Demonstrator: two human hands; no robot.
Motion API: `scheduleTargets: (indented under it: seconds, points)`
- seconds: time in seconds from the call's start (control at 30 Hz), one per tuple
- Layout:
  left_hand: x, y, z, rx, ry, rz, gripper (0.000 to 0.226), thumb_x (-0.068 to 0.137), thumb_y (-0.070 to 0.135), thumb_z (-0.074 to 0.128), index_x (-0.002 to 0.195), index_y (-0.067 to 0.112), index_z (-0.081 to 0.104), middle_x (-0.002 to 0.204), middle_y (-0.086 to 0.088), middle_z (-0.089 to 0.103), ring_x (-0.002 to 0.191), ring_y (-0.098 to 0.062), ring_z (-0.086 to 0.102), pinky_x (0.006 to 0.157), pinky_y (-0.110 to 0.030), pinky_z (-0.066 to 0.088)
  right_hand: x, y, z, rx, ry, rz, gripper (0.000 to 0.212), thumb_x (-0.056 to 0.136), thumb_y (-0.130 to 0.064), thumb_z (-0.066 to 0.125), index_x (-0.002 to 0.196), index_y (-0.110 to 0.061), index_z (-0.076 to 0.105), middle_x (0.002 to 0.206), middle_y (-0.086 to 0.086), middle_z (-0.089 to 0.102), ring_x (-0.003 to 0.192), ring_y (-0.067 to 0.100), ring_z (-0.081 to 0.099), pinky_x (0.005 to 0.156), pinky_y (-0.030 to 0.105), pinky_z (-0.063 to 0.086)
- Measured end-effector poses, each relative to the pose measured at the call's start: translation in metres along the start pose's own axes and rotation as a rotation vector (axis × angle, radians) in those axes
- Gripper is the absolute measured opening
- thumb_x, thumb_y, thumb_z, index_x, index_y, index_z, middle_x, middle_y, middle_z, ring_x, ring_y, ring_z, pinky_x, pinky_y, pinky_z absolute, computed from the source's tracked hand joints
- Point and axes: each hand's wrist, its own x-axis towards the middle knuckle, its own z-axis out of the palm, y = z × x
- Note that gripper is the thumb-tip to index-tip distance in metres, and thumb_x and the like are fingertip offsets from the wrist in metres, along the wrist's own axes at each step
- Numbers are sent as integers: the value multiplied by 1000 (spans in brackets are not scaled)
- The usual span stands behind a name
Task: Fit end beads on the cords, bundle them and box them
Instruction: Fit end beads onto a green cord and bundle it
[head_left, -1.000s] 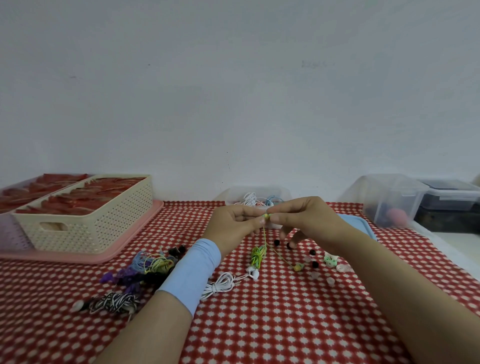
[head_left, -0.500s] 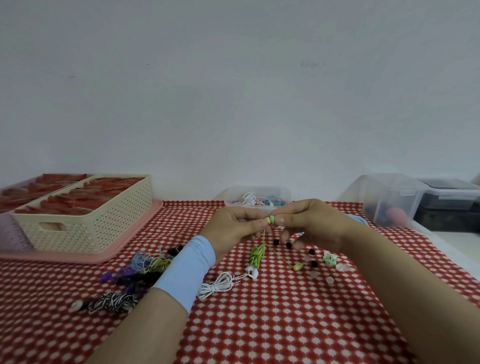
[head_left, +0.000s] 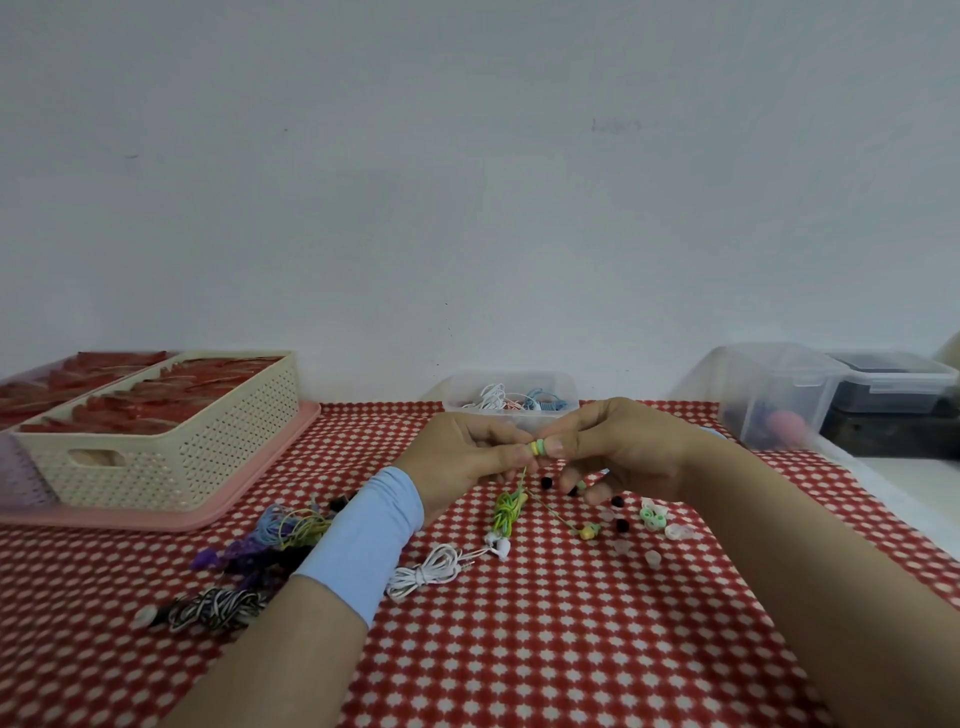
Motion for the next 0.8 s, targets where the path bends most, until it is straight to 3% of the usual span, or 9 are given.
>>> scheduleTargets:
  seconds: [0.17,0.33,0.47,0.57,0.8]
  points:
    - [0,-1,-1,7,-11,-10,16,82,1,72,82,16,79,76,-5,74,65,-11,62,67,-23,53,1,1,-1,19,-24,30,27,75,-20,75,99,-8,79,80,4,74,66,13,67,48,22,52]
    - [1,-4,-2,26,14,-14,13,82,1,73,83,13,78,76,-6,75,65,-12,63,68,-22,53,5,4,2,6,29,67,8,84,-14,74,88,-11,81,77,3,75,64,13,66,48,23,52]
    - [1,-10,-1,-19,9,-40,21,83,0,72,81,18,80,77,-8,74,70,-17,63,70,-26,54,7,9,3,-4,77,36,10,83,-10,76,93,-8,78,78,7,72,61,14,66,47,24,53]
    - [1,-10,2,-113,-5,-68,26,86,-3,67,78,18,81,76,-8,73,69,-16,61,69,-25,54,6,10,5,41,121,-53,22,77,-10,79,96,-13,69,76,7,71,60,18,64,47,26,54]
    - [3,-12,0,-286,48,-132,11,89,2,63,87,2,74,73,-7,70,60,-11,57,58,-19,51,6,5,10,-153,197,-331,12,91,-7,73,102,-6,78,86,16,76,62,25,65,55,35,57]
